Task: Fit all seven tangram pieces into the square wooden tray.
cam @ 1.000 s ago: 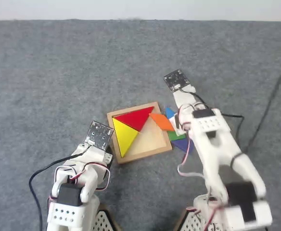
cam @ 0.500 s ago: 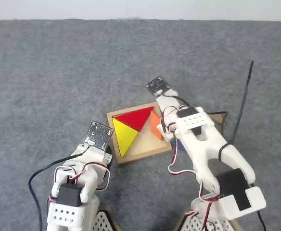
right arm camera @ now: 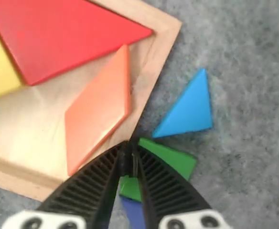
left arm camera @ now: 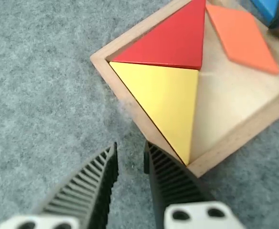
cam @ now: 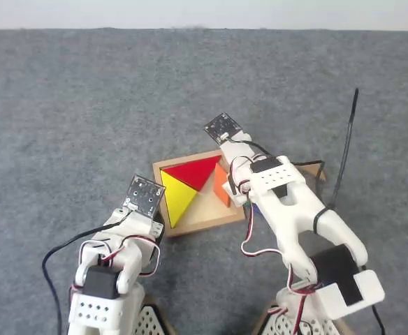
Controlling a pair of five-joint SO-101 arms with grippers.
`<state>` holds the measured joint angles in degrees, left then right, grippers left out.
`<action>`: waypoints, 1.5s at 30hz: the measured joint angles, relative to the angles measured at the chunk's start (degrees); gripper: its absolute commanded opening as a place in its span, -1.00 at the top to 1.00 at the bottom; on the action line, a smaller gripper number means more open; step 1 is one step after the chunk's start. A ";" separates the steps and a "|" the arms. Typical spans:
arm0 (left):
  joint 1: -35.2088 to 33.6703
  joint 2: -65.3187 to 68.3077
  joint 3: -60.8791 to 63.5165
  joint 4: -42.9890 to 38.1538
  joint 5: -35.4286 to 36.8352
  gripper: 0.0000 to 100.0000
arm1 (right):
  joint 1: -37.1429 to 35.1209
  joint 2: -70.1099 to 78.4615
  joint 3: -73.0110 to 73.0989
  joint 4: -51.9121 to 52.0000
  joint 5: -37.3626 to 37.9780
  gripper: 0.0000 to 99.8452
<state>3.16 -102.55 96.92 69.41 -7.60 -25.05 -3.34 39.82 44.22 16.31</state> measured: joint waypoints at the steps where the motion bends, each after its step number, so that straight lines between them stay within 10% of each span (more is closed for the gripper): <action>1: 0.00 0.00 0.00 0.00 0.00 0.82 | -0.35 -1.23 0.09 0.53 -0.26 0.99; 45: 0.00 0.00 0.00 0.00 0.00 0.82 | -8.35 -6.51 -5.19 1.23 -4.13 0.99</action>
<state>3.16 -102.55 96.92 69.41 -7.60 -33.41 -9.85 34.64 45.45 12.18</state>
